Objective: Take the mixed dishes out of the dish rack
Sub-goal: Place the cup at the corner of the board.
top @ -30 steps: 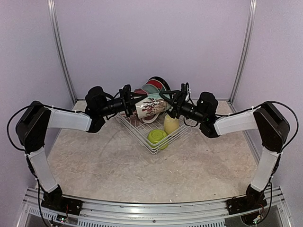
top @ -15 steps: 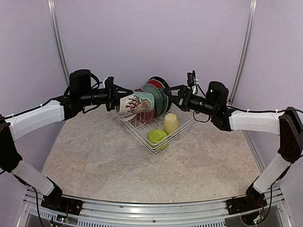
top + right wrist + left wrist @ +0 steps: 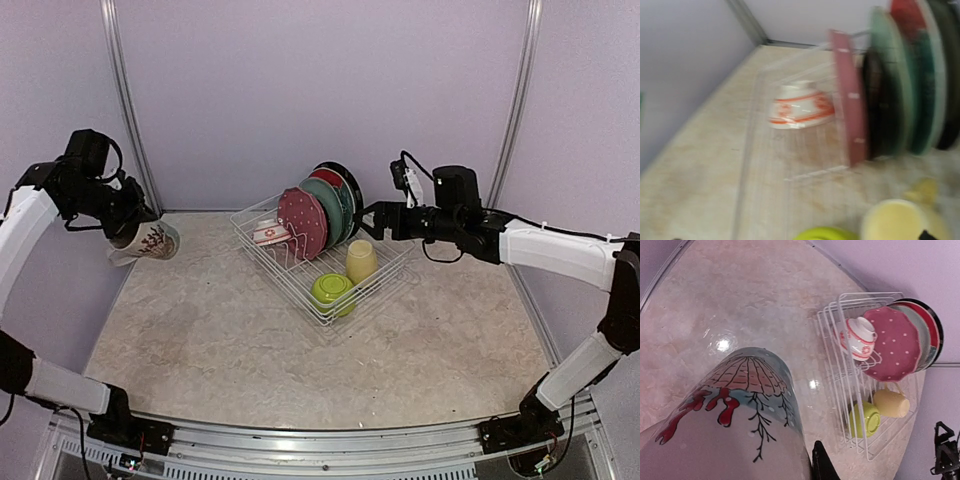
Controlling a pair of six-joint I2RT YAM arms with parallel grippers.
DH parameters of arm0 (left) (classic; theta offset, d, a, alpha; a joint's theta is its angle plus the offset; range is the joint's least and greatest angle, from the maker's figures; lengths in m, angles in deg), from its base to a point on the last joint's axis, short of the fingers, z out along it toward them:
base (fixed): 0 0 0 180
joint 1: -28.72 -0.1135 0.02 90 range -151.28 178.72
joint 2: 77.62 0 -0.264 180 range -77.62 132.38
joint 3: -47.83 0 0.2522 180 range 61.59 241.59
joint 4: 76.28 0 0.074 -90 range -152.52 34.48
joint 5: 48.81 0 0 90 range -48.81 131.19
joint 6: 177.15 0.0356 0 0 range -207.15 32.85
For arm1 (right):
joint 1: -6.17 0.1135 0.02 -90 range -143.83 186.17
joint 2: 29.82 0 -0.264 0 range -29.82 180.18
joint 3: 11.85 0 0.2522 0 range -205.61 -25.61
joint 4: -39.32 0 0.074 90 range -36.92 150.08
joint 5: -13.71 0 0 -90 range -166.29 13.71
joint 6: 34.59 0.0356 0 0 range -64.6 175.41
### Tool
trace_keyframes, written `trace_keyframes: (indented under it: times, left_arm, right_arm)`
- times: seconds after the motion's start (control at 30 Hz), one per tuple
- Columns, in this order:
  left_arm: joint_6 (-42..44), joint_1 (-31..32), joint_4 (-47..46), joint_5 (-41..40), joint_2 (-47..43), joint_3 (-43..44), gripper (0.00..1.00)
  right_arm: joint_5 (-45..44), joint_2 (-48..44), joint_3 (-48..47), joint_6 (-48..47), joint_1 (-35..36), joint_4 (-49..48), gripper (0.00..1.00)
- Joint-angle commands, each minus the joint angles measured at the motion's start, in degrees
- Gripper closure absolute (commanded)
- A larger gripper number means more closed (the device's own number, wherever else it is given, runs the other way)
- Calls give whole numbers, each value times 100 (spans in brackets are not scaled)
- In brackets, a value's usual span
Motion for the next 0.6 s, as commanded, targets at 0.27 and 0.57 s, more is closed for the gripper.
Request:
trace_keyframes:
  times: [0.27,0.57]
  left_arm:
    - [1329,-746,716,-1375,2774,1132,100]
    - [1601,-920,474,-1471,4027,1716,100]
  right_arm:
    - [-2350,57,-1003,-1008,58,2354,0]
    - [-3964,416,-1309,-1206,503,2572,0]
